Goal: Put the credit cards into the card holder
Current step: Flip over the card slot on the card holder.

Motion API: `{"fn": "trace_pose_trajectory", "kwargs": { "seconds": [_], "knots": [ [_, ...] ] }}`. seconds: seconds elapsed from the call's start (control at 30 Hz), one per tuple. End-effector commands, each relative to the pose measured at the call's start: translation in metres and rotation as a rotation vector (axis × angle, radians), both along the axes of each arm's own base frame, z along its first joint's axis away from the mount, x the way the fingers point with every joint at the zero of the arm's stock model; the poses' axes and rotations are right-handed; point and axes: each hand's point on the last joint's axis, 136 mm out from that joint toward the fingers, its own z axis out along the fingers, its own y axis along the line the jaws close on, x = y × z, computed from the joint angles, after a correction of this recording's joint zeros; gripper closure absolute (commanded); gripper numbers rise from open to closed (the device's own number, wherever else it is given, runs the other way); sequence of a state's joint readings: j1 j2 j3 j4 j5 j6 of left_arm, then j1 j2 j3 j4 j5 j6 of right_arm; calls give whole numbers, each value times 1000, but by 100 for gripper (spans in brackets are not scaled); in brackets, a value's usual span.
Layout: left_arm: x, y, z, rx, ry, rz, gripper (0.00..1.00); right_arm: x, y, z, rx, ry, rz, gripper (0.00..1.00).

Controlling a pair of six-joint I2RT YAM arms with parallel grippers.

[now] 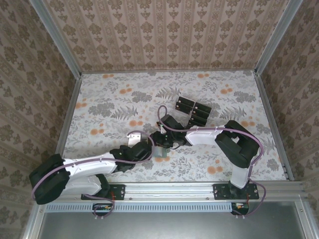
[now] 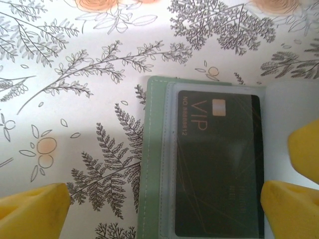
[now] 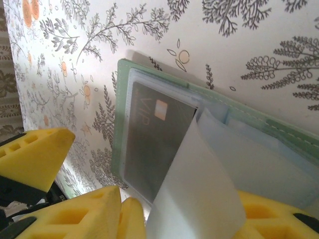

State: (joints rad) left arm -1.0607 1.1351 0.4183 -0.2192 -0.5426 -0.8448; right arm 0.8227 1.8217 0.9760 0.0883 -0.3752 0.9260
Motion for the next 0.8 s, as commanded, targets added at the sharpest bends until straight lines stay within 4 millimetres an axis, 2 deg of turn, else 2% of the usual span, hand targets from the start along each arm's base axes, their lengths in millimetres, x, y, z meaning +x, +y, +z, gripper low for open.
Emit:
{"fn": "trace_pose_trajectory", "kwargs": {
  "seconds": [0.0, 0.27, 0.53, 0.63, 0.77],
  "knots": [
    [0, 13, 11, 2, -45, 31, 0, 4, 12, 22, 55, -10, 10, 51],
    [-3, 35, 30, -91, -120, 103, 0, 9, 27, 20, 31, 4, 30, 51],
    [-7, 55, 34, -133, -149, 156, 0, 14, 57, 2, 6, 30, 71, 51],
    [-9, 59, 33, -132, -145, 164, 0, 15, 62, 9, 22, 16, 84, 51],
    [-10, 61, 30, -131, -134, 171, 0, 14, 57, 31, 37, -34, 98, 51]
  ]
}}
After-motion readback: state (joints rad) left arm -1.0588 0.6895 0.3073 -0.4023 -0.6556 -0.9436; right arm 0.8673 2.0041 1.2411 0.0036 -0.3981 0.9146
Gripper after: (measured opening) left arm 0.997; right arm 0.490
